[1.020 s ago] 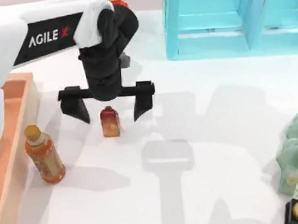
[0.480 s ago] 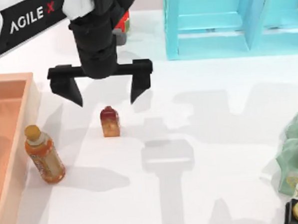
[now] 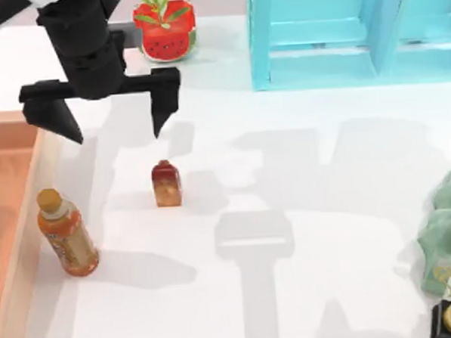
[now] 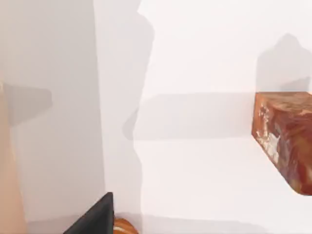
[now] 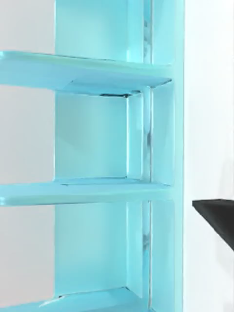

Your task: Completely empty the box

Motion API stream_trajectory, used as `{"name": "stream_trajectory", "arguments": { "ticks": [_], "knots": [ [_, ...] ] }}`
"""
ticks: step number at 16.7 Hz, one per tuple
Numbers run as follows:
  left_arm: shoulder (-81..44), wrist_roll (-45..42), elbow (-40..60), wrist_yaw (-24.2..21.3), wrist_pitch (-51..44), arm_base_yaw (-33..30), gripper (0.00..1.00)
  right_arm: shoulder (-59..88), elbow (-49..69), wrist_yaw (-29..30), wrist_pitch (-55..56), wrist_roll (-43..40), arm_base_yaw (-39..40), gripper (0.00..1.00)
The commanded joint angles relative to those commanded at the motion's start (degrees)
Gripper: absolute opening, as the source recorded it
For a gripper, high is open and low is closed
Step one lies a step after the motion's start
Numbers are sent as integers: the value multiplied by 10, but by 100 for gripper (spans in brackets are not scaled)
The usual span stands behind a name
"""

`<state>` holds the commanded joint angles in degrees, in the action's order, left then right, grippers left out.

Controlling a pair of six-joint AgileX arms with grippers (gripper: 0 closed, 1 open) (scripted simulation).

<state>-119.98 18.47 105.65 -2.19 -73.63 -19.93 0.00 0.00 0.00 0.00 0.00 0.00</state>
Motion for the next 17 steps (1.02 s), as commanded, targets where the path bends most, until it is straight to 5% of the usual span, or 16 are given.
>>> {"name": "stream_trajectory", "arguments": {
  "ticks": [9,17],
  "knots": [
    [97,-252,-68,14,-37,251,100,0,0,0,0,0,0,100],
    [104,-279,-87,20,-38,277,100,0,0,0,0,0,0,100]
  ]
}}
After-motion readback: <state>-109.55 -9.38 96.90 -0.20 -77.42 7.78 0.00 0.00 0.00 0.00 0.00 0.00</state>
